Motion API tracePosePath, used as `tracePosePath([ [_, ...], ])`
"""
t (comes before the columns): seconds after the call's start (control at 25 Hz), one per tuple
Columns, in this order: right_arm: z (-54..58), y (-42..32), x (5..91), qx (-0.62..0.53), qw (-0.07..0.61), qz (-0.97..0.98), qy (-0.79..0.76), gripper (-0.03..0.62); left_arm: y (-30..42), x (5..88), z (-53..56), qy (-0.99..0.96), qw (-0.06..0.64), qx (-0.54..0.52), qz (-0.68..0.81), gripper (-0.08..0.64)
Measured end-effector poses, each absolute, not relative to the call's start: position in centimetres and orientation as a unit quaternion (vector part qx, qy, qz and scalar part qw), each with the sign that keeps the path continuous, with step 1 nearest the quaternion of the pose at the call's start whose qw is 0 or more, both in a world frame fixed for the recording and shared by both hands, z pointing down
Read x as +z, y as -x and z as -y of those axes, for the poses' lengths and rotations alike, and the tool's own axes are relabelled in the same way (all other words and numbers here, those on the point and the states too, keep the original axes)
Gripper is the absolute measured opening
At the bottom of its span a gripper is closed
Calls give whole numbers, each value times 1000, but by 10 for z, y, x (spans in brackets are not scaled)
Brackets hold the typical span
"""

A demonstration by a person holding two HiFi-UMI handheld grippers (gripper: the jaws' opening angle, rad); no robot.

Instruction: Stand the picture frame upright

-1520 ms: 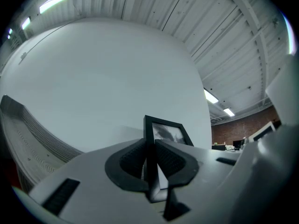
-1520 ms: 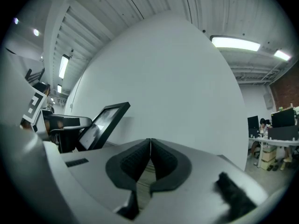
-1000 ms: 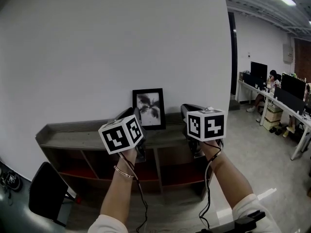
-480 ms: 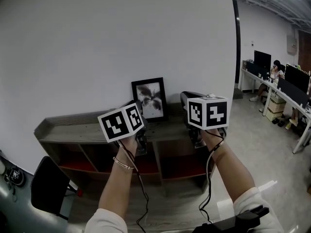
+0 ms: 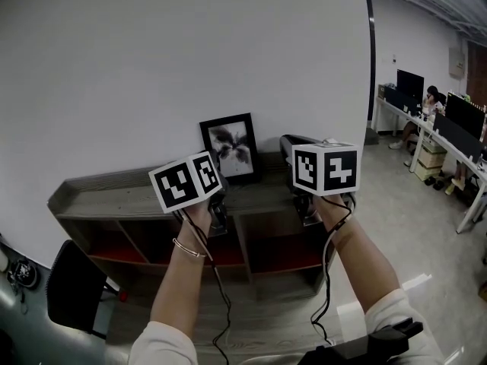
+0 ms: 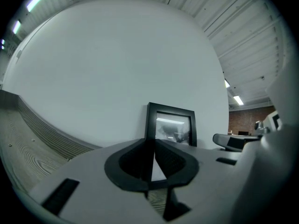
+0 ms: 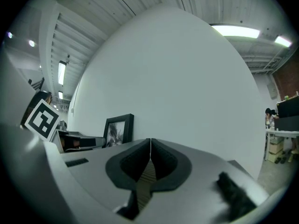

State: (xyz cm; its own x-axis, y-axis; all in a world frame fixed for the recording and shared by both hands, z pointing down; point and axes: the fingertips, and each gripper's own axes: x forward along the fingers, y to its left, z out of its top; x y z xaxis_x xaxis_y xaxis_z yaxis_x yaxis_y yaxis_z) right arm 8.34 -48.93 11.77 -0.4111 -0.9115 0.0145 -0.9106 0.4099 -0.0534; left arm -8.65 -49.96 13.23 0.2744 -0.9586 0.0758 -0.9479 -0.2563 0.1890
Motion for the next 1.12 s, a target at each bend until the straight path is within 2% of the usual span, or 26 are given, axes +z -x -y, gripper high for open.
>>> tracePosePath([
  [0.52,490,-83,124,-34,-1,-838,544,32,89,133,505,-797,112,-30,593,74],
  [0.72,490,-80,127,-36,-4,-838,544,32,88,132,505,-803,111,-36,585,115],
  [1.12,487,-78,126,-39,0,-834,551,32,90,128,496,-807,104,-31,580,126],
])
